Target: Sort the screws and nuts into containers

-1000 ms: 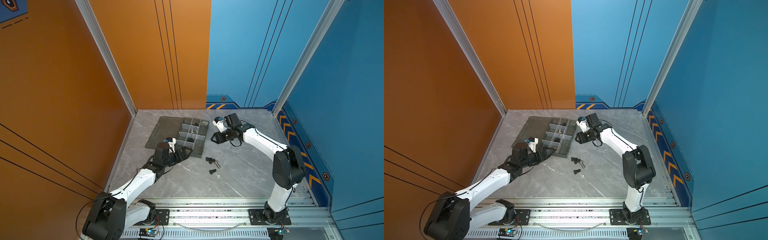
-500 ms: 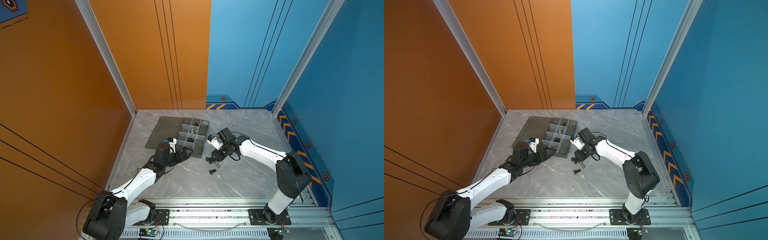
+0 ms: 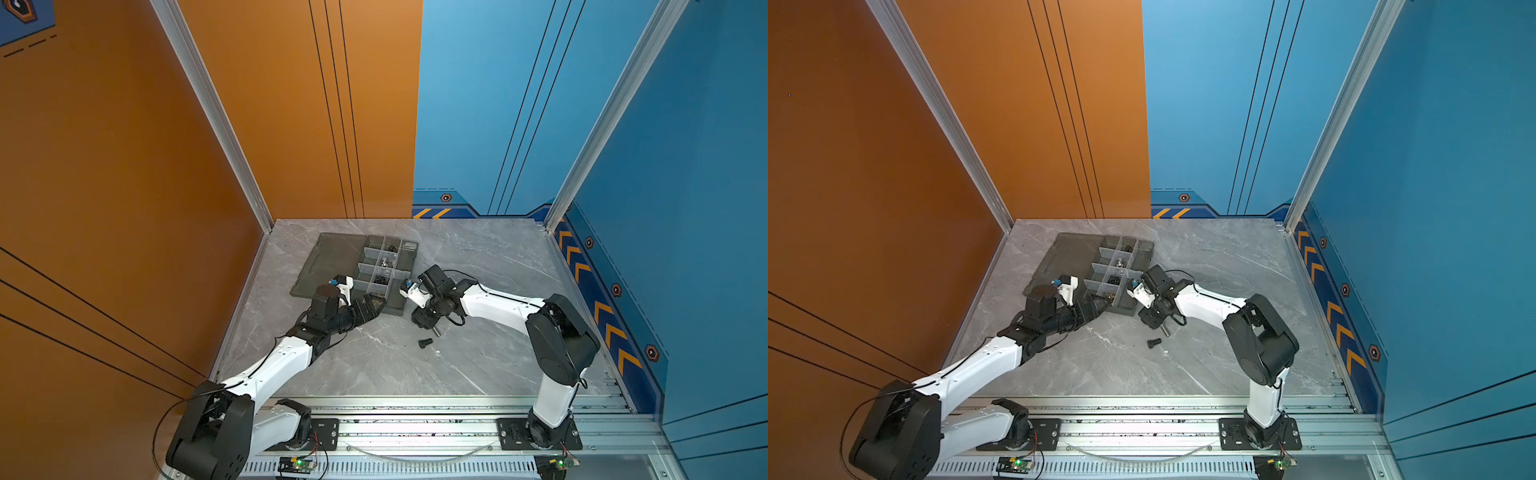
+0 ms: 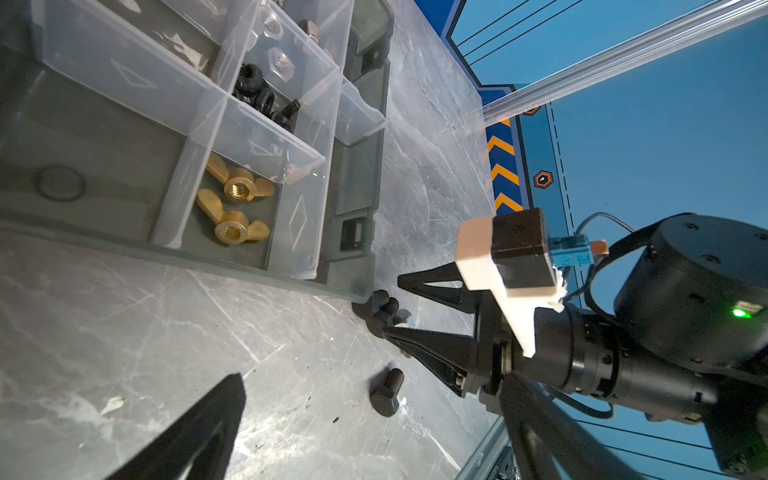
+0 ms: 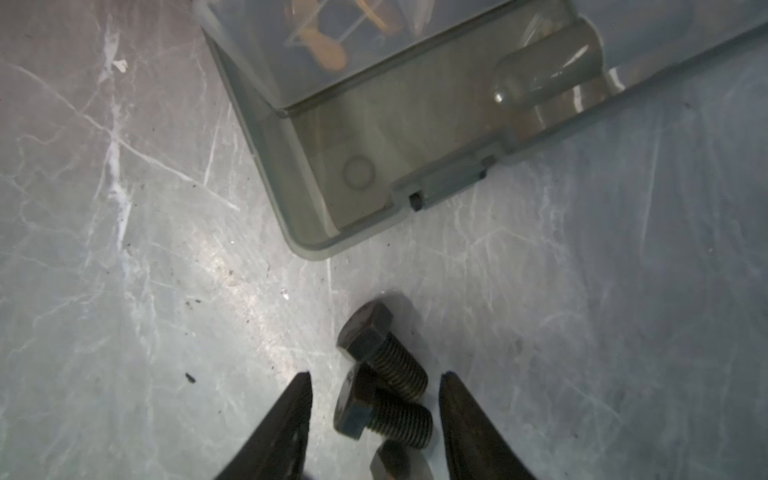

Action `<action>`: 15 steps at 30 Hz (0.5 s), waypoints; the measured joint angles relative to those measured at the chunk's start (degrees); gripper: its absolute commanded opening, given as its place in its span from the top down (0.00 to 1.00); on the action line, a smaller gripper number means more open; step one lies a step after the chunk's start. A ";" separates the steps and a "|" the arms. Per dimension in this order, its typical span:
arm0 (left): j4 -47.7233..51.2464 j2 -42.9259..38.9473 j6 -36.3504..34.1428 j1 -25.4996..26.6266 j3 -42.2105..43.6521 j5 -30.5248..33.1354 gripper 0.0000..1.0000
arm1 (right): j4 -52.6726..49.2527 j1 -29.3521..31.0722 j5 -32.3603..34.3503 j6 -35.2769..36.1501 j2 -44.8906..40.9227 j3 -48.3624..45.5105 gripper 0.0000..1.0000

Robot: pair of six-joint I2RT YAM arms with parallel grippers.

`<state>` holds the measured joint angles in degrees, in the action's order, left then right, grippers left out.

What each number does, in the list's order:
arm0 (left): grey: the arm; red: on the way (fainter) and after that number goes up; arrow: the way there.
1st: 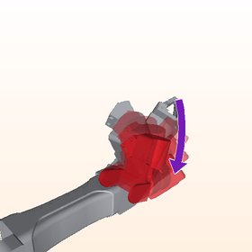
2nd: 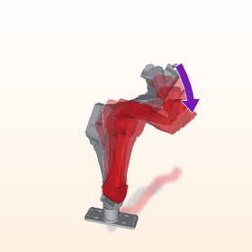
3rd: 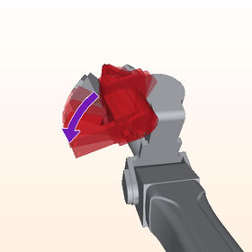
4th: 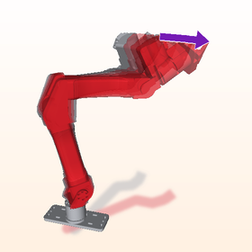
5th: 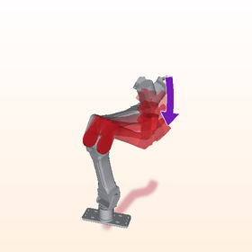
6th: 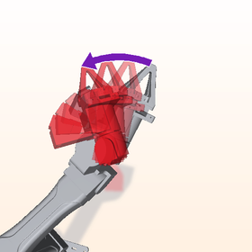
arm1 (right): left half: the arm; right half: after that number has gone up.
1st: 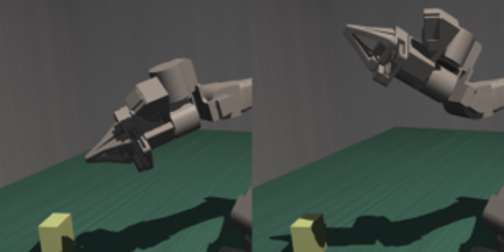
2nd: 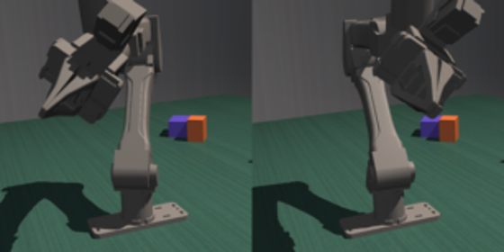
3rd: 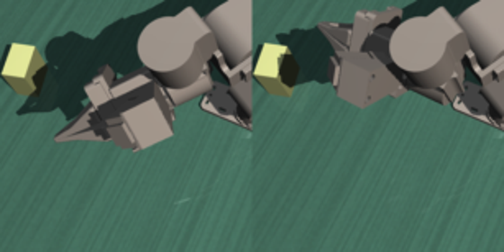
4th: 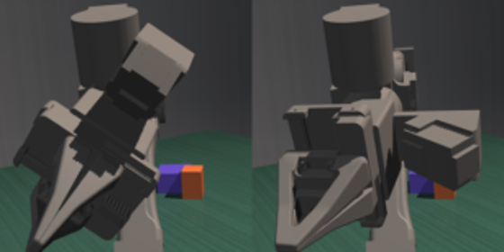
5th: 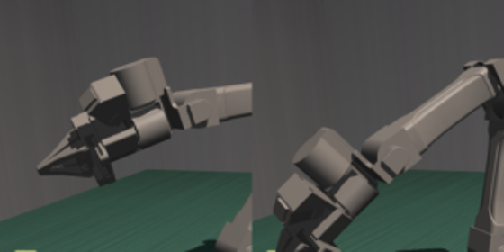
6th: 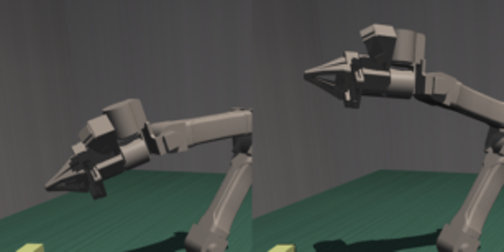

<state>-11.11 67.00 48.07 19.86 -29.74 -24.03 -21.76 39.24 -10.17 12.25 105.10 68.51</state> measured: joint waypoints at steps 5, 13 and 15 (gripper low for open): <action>-0.02 0.00 0.00 -0.02 0.00 0.00 0.02 | 1.88 0.09 0.04 1.16 1.62 0.09 0.49; -0.04 -0.02 0.00 -0.28 0.02 0.00 0.02 | 1.90 0.11 0.00 3.67 4.76 0.85 0.51; -0.04 -0.02 0.00 -0.33 0.02 0.00 0.02 | 1.88 0.11 0.02 4.24 5.44 1.46 0.51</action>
<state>-11.16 66.98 48.07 19.53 -29.71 -24.03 -19.88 39.35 -10.15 16.49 110.54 69.97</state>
